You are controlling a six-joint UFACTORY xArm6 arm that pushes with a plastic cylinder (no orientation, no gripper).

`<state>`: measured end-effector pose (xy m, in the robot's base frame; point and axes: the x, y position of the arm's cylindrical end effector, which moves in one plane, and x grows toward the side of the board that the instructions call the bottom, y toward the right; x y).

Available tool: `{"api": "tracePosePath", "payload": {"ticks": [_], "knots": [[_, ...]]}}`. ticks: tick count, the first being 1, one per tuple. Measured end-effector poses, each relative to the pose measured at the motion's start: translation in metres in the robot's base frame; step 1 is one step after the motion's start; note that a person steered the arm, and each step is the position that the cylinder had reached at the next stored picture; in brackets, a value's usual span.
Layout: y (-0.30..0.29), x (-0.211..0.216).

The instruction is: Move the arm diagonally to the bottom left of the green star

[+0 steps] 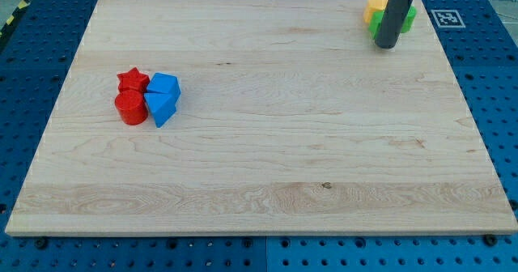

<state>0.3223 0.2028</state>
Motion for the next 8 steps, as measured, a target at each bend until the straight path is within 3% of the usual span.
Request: {"api": "tracePosePath", "payload": {"ticks": [5,8], "knots": [[-0.007,0.031],[-0.033,0.021]]}}
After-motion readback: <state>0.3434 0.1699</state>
